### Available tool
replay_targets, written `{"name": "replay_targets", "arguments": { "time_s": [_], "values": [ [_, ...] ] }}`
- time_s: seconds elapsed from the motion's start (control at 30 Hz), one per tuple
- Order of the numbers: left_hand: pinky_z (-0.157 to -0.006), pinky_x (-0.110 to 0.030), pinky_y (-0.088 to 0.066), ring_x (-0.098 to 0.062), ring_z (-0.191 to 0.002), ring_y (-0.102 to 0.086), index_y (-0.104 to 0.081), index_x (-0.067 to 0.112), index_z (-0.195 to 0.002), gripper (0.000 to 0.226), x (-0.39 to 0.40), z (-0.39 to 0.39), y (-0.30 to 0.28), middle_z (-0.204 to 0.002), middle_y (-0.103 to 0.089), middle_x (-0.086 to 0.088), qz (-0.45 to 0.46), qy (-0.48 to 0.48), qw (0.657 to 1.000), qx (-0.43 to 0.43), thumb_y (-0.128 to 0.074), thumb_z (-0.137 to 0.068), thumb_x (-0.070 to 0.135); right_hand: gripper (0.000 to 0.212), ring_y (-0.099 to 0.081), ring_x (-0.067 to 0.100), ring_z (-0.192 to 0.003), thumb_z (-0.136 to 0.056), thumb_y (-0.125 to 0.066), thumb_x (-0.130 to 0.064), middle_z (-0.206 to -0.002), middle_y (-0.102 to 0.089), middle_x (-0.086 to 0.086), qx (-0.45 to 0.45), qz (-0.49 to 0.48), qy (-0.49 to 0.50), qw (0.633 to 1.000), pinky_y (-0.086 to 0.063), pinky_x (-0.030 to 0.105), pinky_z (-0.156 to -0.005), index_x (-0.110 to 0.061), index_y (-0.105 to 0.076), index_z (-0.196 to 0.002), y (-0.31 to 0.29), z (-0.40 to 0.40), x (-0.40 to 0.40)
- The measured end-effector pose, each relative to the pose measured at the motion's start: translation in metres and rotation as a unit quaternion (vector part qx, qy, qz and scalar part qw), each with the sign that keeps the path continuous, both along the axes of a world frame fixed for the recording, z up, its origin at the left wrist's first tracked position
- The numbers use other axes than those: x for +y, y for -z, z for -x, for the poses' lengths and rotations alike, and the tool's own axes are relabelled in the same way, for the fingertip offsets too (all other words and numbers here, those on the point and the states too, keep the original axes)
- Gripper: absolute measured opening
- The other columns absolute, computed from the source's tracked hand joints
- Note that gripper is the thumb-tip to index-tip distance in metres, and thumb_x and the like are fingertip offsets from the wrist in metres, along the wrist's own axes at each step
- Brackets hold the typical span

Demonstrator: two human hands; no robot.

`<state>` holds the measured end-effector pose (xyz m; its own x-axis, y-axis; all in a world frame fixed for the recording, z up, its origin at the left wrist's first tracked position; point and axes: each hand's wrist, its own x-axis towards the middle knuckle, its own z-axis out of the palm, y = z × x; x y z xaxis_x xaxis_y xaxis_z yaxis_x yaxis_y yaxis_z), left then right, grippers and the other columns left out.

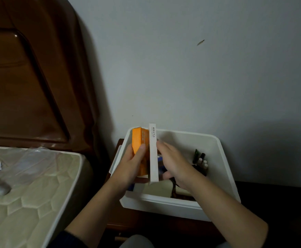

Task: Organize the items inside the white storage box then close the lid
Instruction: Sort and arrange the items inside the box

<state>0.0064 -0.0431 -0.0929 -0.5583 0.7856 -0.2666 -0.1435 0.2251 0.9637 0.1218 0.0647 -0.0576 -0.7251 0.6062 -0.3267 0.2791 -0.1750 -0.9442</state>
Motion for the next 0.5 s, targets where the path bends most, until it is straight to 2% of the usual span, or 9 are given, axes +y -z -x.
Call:
{"name": "replay_targets", "arguments": {
  "time_s": [0.07, 0.13, 0.2, 0.27, 0.33, 0.4, 0.43, 0.5],
  "values": [
    [-0.091, -0.052, -0.063, -0.021, -0.117, -0.07, -0.051, 0.075, -0.123, 0.035, -0.009, 0.003, -0.003, -0.129, -0.069, 0.013, -0.008, 0.014, 1.0, -0.01, -0.064, -0.091, 0.072, 0.035, -0.069, 0.022, -0.114, -0.108, -0.043, -0.054, -0.119, -0.072, -0.006, 0.028, 0.079, -0.007, 0.996, -0.065, 0.053, -0.08, -0.041, -0.074, -0.116, -0.003, 0.002, -0.001],
    [-0.088, -0.05, -0.064, -0.019, -0.117, -0.07, -0.05, 0.075, -0.124, 0.049, -0.015, 0.008, -0.003, -0.127, -0.071, 0.016, -0.021, 0.014, 1.0, -0.017, -0.077, -0.084, 0.063, 0.036, -0.063, 0.02, -0.119, -0.11, -0.038, -0.056, -0.124, -0.066, -0.013, 0.052, 0.126, -0.018, 0.991, -0.066, 0.048, -0.074, -0.048, -0.073, -0.115, -0.002, 0.006, -0.003],
    [-0.089, -0.052, -0.064, -0.017, -0.118, -0.07, -0.049, 0.071, -0.128, 0.064, -0.019, 0.013, -0.001, -0.123, -0.073, 0.019, -0.039, 0.006, 0.999, -0.003, -0.084, -0.078, 0.053, 0.04, -0.056, 0.024, -0.131, -0.11, -0.033, -0.059, -0.139, -0.059, -0.007, 0.064, 0.159, -0.03, 0.985, -0.066, 0.048, -0.077, -0.049, -0.07, -0.121, 0.001, 0.011, -0.002],
    [-0.087, -0.052, -0.064, -0.017, -0.117, -0.071, -0.047, 0.061, -0.139, 0.078, -0.022, 0.017, 0.0, -0.122, -0.073, 0.015, -0.06, -0.023, 0.998, 0.021, -0.087, -0.073, 0.049, 0.045, -0.052, 0.031, -0.138, -0.11, -0.035, -0.058, -0.149, -0.056, 0.001, 0.083, 0.18, -0.043, 0.979, -0.064, 0.054, -0.086, -0.041, -0.071, -0.131, 0.01, 0.017, 0.003],
    [-0.083, -0.042, -0.066, -0.016, -0.112, -0.073, -0.046, 0.05, -0.146, 0.081, -0.023, 0.019, 0.001, -0.119, -0.074, 0.013, -0.103, -0.091, 0.989, 0.05, -0.084, -0.074, 0.045, 0.043, -0.063, 0.034, -0.128, -0.109, -0.045, -0.05, -0.142, -0.066, 0.008, 0.099, 0.193, -0.041, 0.975, -0.062, 0.057, -0.088, -0.028, -0.073, -0.133, 0.019, 0.023, 0.008],
    [-0.083, -0.035, -0.064, -0.011, -0.109, -0.073, -0.04, 0.048, -0.152, 0.084, -0.024, 0.022, 0.001, -0.12, -0.073, 0.014, -0.143, -0.165, 0.971, 0.092, -0.081, -0.079, 0.041, 0.027, -0.074, 0.031, -0.109, -0.105, -0.059, -0.033, -0.124, -0.075, 0.011, 0.063, 0.136, -0.025, 0.988, -0.065, 0.05, -0.081, -0.021, -0.076, -0.122, 0.031, 0.033, 0.012],
    [-0.087, -0.035, -0.062, -0.01, -0.11, -0.071, -0.036, 0.049, -0.154, 0.087, -0.024, 0.022, 0.002, -0.124, -0.071, 0.015, -0.156, -0.194, 0.962, 0.113, -0.08, -0.08, 0.042, 0.021, -0.077, 0.028, -0.101, -0.104, -0.062, -0.024, -0.118, -0.076, 0.01, 0.015, 0.083, -0.024, 0.996, -0.067, 0.046, -0.077, -0.021, -0.075, -0.119, 0.041, 0.039, 0.013],
    [-0.095, -0.035, -0.057, -0.007, -0.114, -0.068, -0.032, 0.051, -0.156, 0.09, -0.023, 0.021, 0.008, -0.129, -0.066, 0.017, -0.17, -0.232, 0.948, 0.138, -0.08, -0.08, 0.046, 0.022, -0.076, 0.023, -0.095, -0.103, -0.062, -0.014, -0.115, -0.074, 0.007, -0.118, -0.004, -0.068, 0.991, -0.068, 0.041, -0.074, -0.02, -0.069, -0.123, 0.065, 0.049, 0.01]
  ]
}}
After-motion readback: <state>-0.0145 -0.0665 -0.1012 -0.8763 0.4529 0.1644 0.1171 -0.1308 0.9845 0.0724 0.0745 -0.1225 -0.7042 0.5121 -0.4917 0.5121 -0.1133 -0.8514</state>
